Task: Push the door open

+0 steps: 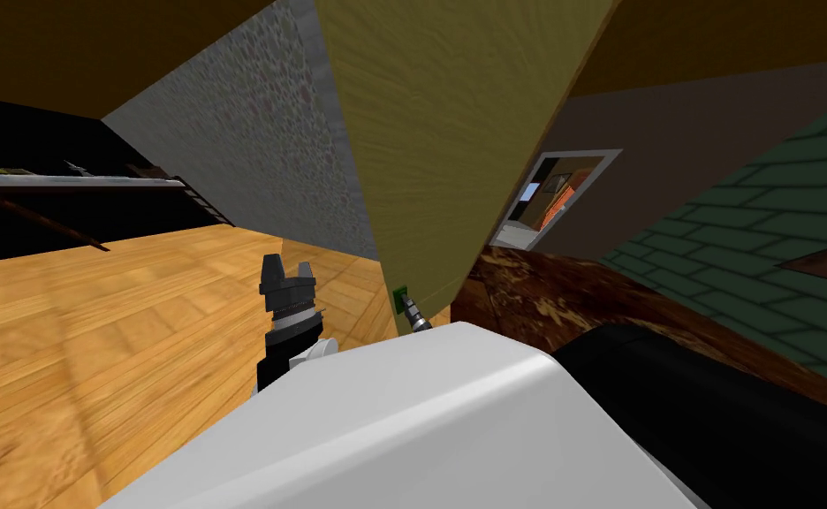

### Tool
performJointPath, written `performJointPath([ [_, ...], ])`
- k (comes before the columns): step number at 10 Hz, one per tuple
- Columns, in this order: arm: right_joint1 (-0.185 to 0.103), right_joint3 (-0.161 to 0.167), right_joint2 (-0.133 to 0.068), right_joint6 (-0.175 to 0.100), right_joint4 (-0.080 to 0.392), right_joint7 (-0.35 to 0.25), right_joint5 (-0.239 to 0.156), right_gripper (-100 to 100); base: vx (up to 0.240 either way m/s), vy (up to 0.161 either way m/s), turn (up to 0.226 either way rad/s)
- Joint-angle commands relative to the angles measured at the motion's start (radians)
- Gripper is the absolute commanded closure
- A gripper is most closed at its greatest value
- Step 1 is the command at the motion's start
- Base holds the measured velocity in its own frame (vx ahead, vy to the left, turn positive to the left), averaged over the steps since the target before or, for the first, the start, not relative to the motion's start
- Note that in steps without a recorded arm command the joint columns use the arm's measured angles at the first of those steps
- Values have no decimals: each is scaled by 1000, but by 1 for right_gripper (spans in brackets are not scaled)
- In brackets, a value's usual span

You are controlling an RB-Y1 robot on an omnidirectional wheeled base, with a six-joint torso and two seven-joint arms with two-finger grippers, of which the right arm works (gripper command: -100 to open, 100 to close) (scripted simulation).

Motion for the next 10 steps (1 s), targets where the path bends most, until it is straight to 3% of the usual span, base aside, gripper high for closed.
performJointPath([
  [1, 1, -11, 35, 0, 1, 19, 6, 100, 95, 84, -126],
  [2, 2, -11, 52, 2, 6, 28, 10, 100, 100, 105, -112],
  [3, 4, -5, 39, 4, 9, 21, 9, 100, 47, 54, -20],
  [4, 4, -5, 39, 4, 9, 21, 9, 100, -1, -4, 25],
  [6, 0, -26, 23, 3, 7, 26, 4, 100, 148, 6, -61],
  [10, -4, -71, 26, 6, 7, 34, -5, 100, 185, 92, -112],
])
